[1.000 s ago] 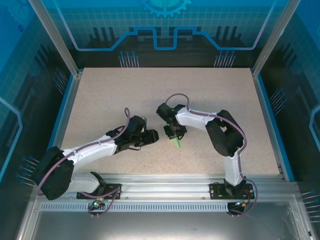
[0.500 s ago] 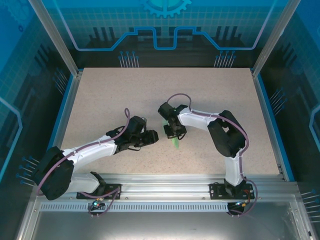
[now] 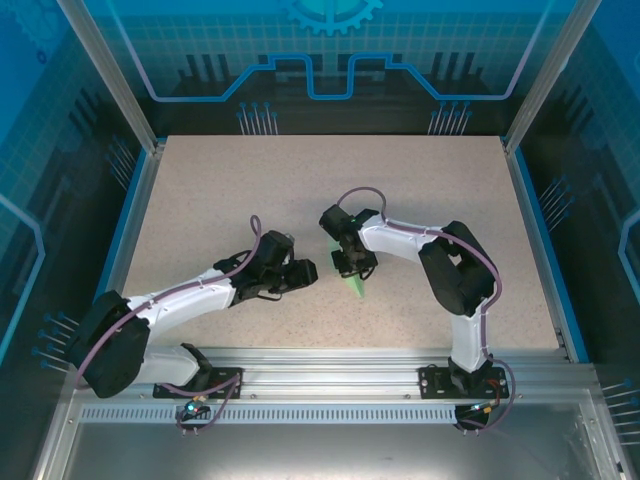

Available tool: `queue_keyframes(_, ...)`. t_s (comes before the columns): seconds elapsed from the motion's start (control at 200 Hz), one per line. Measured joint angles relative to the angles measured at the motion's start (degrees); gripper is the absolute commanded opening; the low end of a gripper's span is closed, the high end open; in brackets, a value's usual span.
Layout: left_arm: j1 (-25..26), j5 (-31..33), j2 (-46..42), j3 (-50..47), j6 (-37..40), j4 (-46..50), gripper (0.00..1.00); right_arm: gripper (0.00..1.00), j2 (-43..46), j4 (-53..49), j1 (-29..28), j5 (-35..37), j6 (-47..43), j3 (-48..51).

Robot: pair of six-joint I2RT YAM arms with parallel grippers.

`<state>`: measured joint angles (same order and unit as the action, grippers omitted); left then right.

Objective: Fold a paper plane with a square sheet of paper (pick it up from the middle)
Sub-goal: Move a paper plane to the center of the table.

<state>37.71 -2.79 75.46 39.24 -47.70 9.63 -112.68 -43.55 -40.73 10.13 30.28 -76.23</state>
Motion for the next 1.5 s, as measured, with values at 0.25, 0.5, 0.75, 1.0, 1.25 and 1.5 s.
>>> queue_keyframes(0.25,0.0,0.0,0.6,0.6,0.0,0.2,0.56,0.02,-0.8,-0.4,0.0,0.0,-0.3,-0.3)
queue_keyframes(0.5,0.0,0.0,0.7,0.6,0.0,0.4,0.56,0.00,-0.7,0.1,0.4,-0.9,-0.1,0.1)
queue_keyframes(0.75,0.1,0.0,1.0,0.6,0.0,0.5,0.56,0.00,0.2,0.7,0.6,-1.4,0.3,0.4)
queue_keyframes(1.0,0.1,0.0,1.0,0.6,0.0,0.5,0.56,0.00,1.8,2.7,1.7,-0.5,1.0,0.6)
queue_keyframes(1.25,0.1,0.0,1.0,0.6,0.0,0.5,0.56,0.00,-1.7,3.7,5.0,0.0,1.9,-1.5)
queue_keyframes(1.5,0.1,0.0,1.0,0.6,0.0,0.5,0.56,0.12,-3.0,3.3,5.0,-0.1,2.9,-3.5)
